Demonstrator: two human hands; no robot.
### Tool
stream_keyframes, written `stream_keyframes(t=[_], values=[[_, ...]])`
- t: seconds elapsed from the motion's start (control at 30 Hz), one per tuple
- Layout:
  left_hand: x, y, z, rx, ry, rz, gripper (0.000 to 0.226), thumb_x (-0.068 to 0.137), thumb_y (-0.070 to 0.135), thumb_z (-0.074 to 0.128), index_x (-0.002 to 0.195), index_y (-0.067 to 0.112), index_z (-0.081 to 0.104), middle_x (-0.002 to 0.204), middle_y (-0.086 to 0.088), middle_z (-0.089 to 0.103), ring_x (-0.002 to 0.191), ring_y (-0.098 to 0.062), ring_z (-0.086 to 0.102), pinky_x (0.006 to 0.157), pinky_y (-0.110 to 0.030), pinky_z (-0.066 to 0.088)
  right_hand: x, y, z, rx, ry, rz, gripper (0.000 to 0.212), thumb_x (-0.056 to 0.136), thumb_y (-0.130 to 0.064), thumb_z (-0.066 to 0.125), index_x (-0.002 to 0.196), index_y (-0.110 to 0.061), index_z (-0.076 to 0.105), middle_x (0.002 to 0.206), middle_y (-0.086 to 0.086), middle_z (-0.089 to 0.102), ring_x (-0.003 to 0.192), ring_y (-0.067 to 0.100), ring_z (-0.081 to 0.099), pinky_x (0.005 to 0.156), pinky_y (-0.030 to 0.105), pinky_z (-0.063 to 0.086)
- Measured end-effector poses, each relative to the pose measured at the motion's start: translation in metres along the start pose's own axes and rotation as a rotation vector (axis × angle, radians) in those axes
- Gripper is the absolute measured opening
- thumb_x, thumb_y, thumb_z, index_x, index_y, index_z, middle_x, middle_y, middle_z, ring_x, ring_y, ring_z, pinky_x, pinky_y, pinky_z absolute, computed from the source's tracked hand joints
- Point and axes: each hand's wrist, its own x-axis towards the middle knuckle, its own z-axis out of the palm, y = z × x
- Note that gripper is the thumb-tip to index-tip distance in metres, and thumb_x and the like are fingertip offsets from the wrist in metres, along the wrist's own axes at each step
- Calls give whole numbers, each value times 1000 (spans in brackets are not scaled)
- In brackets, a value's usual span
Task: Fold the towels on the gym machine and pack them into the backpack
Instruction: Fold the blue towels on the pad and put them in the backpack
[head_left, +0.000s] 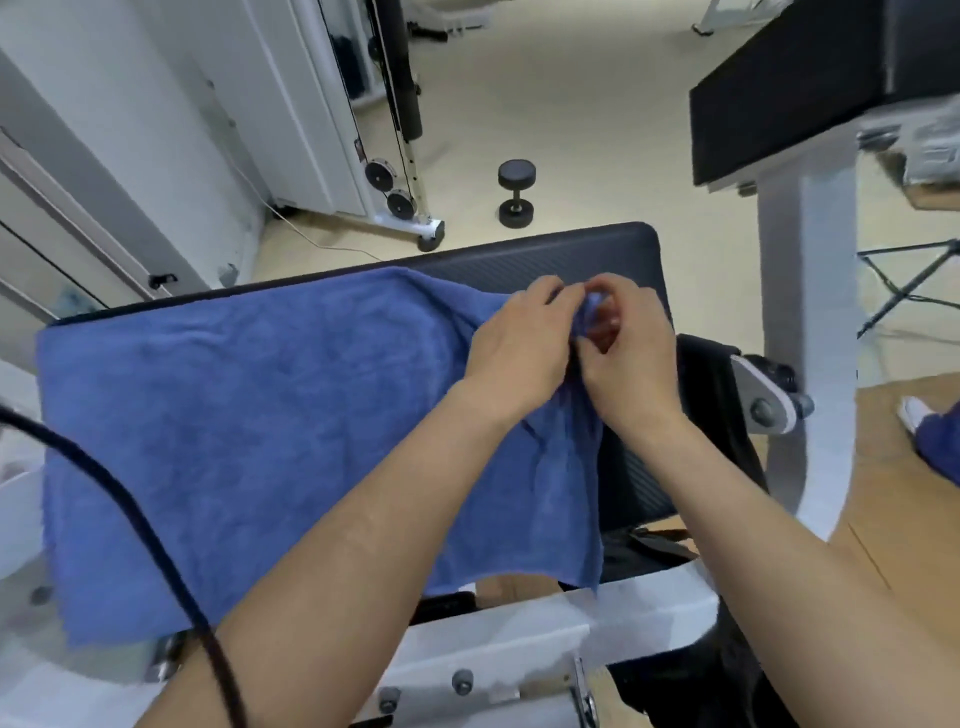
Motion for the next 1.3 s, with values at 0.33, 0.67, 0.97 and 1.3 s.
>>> stream_keyframes(t=[0.33, 0.67, 0.97, 1.3], values=[[32, 12, 5, -233, 274, -222, 18, 90, 14, 51, 103, 16, 63, 94, -2, 63, 89, -21, 56, 77, -34, 41, -31, 44, -14, 17, -132, 250, 35, 83, -29, 68, 113, -17, 57, 101, 1, 65, 90, 19, 62, 75, 37, 50], [41, 23, 29, -66, 195, -208, 42, 91, 15, 52, 133, 18, 50, 120, -7, 47, 98, -27, 53, 67, -38, 43, -52, 77, -36, 231, -34, 487, 33, 94, -36, 57, 74, -10, 59, 60, -1, 54, 53, 7, 44, 58, 31, 39], [64, 29, 19, -279, 295, -128, 29, 84, 3, 47, 110, 14, 54, 110, -6, 55, 88, -32, 56, 70, -43, 45, -66, 72, -47, -101, -77, 312, 43, 89, -22, 64, 130, -22, 49, 71, -10, 58, 71, 16, 61, 68, 37, 50], [-49, 17, 40, -207, 371, -129, 18, 82, 9, 66, 99, 13, 67, 101, -4, 58, 87, -25, 59, 68, -39, 52, -67, 52, -28, -381, -111, -86, 47, 76, -1, 68, 121, -10, 59, 98, 11, 48, 76, 29, 54, 49, 33, 45]])
